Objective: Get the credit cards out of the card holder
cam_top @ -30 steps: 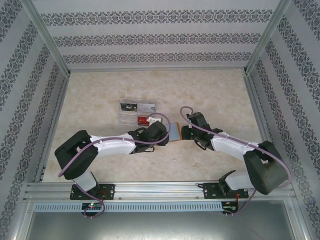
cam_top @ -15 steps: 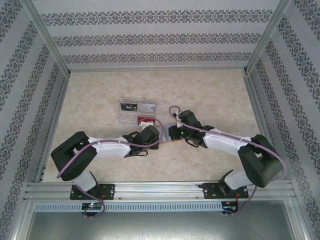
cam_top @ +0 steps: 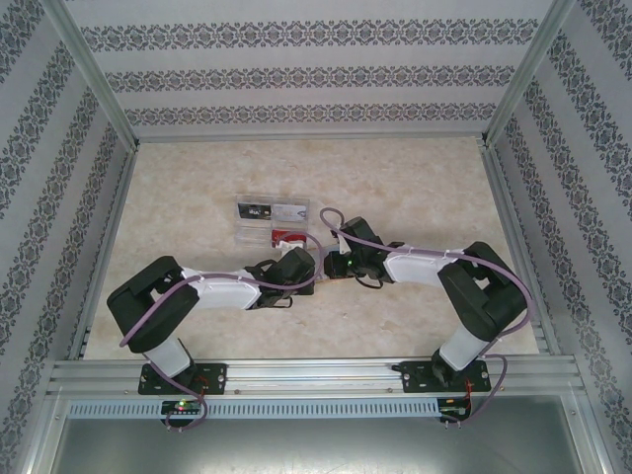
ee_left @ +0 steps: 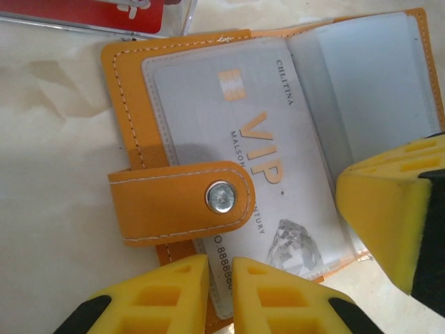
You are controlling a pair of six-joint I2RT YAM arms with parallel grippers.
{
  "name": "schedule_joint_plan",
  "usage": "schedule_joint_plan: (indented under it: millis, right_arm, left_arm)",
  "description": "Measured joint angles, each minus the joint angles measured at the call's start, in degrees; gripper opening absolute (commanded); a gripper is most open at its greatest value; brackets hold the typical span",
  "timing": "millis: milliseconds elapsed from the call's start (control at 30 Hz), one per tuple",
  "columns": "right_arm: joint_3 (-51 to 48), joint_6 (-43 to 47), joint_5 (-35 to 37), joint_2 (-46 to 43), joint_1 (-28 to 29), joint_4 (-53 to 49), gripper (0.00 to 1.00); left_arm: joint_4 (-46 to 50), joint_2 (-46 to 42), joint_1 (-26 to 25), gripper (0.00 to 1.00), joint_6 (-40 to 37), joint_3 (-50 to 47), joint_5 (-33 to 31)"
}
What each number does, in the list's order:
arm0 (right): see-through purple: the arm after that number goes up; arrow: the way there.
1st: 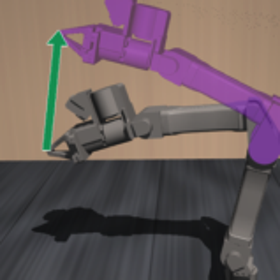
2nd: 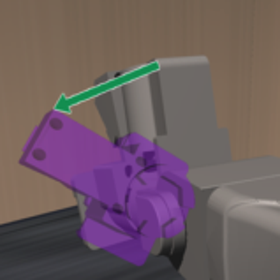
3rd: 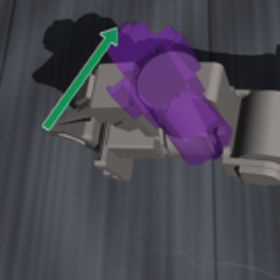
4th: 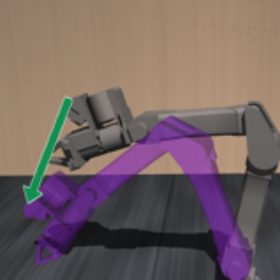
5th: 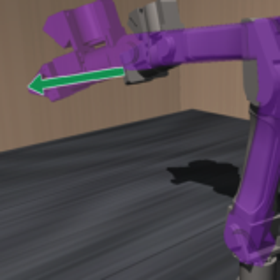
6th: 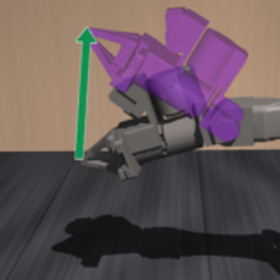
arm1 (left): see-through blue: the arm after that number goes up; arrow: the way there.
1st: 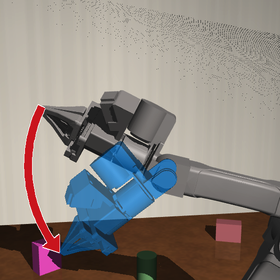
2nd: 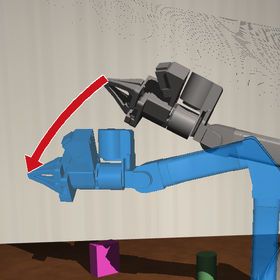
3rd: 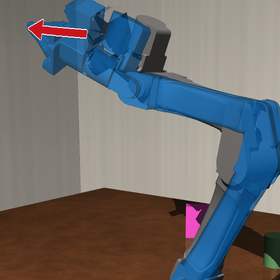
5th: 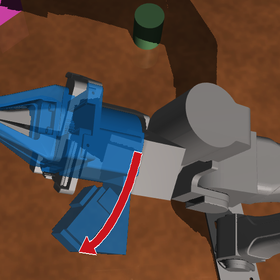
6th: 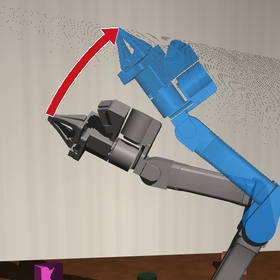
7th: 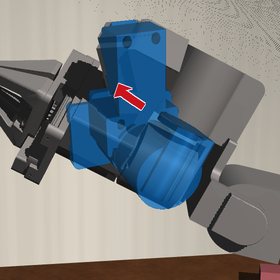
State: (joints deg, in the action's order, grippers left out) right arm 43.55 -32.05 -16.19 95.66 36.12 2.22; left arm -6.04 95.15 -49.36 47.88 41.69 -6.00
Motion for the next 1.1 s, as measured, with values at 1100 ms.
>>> schedule_joint_plan:
  millis: [1100]
  right_arm:
    - [-0.28,-2.58,-3.87,0.83,-2.34,1.7,0.0]
  left_arm:
    - [-0.87,0.79,0.0,0.16,0.42,0.44,0.22]
